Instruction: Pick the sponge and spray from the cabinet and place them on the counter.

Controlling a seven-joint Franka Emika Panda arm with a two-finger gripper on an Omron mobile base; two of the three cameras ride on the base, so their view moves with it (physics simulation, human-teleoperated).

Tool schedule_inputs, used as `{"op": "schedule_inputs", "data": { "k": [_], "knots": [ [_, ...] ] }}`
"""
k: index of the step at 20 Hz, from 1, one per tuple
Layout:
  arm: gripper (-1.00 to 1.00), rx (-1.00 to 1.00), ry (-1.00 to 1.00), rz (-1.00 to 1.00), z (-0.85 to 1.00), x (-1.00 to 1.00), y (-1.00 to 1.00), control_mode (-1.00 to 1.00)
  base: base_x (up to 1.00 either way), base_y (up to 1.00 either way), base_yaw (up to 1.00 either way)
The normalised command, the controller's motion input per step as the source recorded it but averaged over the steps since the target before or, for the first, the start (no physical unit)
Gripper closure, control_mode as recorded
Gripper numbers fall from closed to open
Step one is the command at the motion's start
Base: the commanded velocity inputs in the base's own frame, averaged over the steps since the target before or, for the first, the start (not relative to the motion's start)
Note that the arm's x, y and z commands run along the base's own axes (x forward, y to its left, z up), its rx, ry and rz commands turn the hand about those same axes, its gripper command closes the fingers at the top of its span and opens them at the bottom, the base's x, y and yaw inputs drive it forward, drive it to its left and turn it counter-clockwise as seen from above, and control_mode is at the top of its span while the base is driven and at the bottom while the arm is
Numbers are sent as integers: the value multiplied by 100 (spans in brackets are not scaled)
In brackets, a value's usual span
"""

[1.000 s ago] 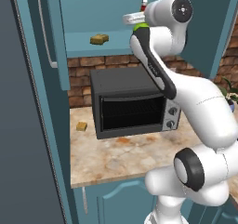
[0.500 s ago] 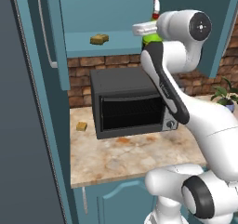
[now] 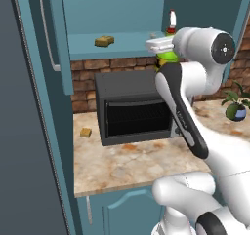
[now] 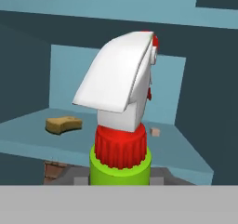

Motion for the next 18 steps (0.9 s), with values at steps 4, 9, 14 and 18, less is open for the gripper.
{"op": "schedule_inputs", "data": {
  "k": [4,9,14,18],
  "knots": [
    [100,3,0,-2,-34,-39,-10,-100,0,0,0],
    [100,11,0,-1,-41,-1,-4,-100,0,0,0],
    [100,9,4,-2,-46,0,-1,-100,0,0,0],
    [100,5,9,-2,-38,0,-2,-100,0,0,0]
  ]
}}
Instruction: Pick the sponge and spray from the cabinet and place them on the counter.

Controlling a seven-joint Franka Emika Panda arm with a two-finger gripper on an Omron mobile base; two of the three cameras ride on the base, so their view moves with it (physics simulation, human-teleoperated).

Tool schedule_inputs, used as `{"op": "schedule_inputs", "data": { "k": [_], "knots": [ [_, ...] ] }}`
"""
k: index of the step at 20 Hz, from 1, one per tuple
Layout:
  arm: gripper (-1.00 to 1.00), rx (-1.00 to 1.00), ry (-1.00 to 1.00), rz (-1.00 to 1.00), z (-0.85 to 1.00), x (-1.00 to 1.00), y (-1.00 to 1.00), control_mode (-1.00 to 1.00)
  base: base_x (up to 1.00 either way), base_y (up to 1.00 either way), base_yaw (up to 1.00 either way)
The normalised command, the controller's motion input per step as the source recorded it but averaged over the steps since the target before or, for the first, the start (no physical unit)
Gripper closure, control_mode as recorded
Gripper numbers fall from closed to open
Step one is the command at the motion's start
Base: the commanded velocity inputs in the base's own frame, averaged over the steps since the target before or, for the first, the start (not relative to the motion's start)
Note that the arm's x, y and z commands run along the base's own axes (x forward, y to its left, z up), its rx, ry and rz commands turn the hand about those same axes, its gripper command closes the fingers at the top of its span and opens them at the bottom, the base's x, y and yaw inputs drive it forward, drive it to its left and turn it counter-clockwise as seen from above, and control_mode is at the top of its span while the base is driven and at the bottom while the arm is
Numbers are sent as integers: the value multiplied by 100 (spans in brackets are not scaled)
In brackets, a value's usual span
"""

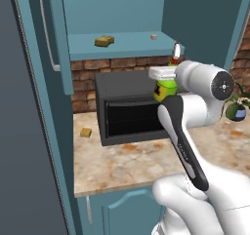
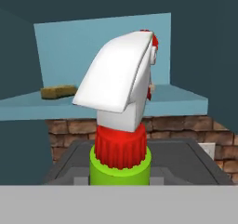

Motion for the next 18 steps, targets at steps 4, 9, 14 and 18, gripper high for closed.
{"op": "schedule_inputs", "data": {
  "k": [4,9,14,18],
  "knots": [
    [100,5,8,-1,-24,0,-8,-100,0,0,0],
    [100,8,5,0,-12,8,-2,-100,0,0,0],
    [100,0,11,0,-45,3,0,-100,0,0,0],
    [100,0,15,0,-45,3,0,-100,0,0,0]
  ]
}}
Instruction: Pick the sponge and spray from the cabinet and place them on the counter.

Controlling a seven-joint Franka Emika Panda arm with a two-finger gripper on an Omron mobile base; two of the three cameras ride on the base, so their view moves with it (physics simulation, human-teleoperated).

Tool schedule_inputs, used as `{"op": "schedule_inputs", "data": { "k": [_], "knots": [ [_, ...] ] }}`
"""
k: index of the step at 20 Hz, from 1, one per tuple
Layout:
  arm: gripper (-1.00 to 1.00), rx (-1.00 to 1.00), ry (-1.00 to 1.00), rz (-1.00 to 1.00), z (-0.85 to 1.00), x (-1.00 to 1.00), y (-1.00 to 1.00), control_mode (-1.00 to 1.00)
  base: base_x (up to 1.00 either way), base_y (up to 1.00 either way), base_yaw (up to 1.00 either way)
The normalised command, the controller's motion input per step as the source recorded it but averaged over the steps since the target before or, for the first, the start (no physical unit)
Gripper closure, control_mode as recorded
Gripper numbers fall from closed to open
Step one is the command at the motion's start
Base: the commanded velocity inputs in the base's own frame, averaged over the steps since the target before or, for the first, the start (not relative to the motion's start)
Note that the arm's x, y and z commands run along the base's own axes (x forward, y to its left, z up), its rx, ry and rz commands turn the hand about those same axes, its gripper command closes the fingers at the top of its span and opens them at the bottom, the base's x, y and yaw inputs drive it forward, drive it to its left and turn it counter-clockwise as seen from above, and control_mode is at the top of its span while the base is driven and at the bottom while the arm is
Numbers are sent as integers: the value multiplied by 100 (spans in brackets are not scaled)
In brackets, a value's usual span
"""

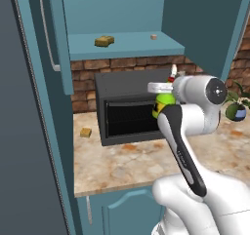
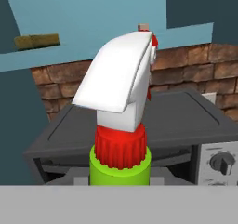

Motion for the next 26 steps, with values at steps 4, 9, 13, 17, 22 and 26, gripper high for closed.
{"op": "schedule_inputs", "data": {
  "k": [4,9,13,17,22,26],
  "knots": [
    [100,0,9,0,-39,4,-1,-100,0,0,0],
    [100,0,4,0,-47,0,-3,-100,0,0,0],
    [100,0,3,0,-57,0,-8,-100,0,0,0],
    [100,-3,0,0,-61,0,-1,-100,0,0,0],
    [100,-6,0,-4,-51,0,-10,-100,0,0,0],
    [100,-1,1,-9,-34,-4,-30,-100,0,0,0]
  ]
}}
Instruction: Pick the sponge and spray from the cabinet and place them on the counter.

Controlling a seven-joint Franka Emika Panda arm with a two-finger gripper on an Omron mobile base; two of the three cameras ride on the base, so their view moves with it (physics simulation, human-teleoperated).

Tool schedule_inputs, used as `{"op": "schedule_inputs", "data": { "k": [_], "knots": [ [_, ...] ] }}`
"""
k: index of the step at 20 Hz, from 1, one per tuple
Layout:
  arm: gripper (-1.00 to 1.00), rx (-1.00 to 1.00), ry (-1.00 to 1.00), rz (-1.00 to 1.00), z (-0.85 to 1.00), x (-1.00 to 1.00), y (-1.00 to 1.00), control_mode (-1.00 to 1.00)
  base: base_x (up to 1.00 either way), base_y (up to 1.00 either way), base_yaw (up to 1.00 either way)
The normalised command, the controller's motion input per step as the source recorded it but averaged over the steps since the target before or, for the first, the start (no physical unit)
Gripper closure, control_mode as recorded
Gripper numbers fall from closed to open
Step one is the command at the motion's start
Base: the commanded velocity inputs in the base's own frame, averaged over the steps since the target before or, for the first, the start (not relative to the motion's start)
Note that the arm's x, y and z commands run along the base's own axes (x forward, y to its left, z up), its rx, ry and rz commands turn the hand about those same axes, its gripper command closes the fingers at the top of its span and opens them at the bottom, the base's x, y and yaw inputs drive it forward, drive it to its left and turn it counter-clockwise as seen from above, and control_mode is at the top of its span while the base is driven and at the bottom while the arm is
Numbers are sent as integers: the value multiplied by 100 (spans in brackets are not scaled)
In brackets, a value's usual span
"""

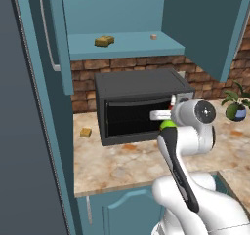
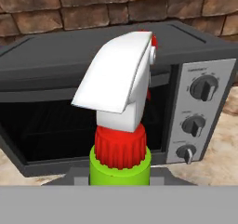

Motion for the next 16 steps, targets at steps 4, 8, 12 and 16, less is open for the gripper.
{"op": "schedule_inputs", "data": {
  "k": [4,8,12,16],
  "knots": [
    [100,0,0,-6,-38,-20,-33,-100,0,0,0],
    [100,-1,0,-5,-48,-22,-26,-100,0,0,0],
    [100,-3,-1,-5,-55,-20,-21,-100,0,0,0],
    [100,-4,-4,-4,-51,-17,-24,-100,0,0,0]
  ]
}}
